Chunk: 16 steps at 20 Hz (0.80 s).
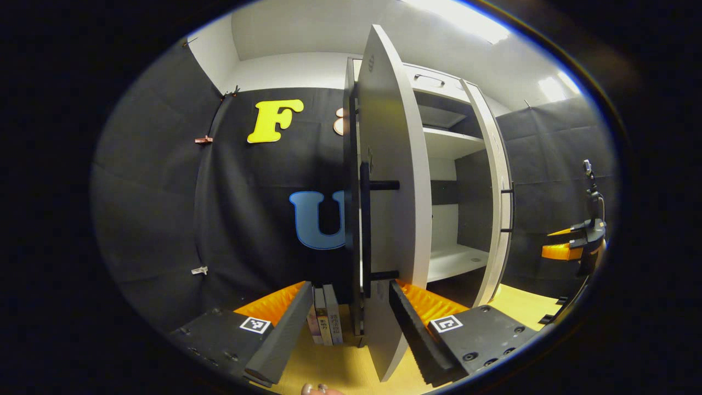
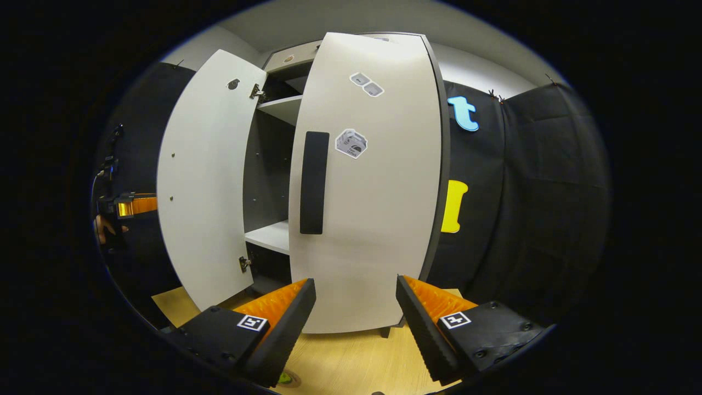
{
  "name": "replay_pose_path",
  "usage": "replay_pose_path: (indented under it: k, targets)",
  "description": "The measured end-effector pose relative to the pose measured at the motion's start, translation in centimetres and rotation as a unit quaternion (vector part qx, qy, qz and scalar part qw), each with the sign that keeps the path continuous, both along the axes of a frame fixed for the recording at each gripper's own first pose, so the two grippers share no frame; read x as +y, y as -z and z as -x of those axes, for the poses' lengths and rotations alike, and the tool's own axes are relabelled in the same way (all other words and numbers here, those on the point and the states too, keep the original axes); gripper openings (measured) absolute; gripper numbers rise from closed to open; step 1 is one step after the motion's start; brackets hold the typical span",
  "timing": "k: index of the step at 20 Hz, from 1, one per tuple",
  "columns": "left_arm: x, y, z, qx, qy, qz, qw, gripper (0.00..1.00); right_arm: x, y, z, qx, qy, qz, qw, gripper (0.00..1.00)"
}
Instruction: Grasp the bottle in the cabinet with the left hand and place it on the coaster, then close the right door with the right hand and the left door with the left hand.
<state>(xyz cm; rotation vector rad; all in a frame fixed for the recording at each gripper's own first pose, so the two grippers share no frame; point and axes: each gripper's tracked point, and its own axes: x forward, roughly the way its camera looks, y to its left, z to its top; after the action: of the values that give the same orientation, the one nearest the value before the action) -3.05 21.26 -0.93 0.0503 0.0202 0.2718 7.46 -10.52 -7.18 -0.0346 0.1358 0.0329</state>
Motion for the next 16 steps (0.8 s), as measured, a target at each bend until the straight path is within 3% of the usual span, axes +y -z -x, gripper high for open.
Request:
replay_pose_path:
  k: [7,16]
  targets:
    - [-3.1,0.1,-1.8,-0.001,0.036,0.01,0.999,0.9,-1.3,-0.4,0.6,-0.004,0.008,-0.003,1.0,0.98]
    - [-9.8,0.5,-8.1,-0.009,0.107,0.015,0.994,0.9,-3.6,-0.6,2.3,-0.001,0.027,-0.008,1.0,0.98]
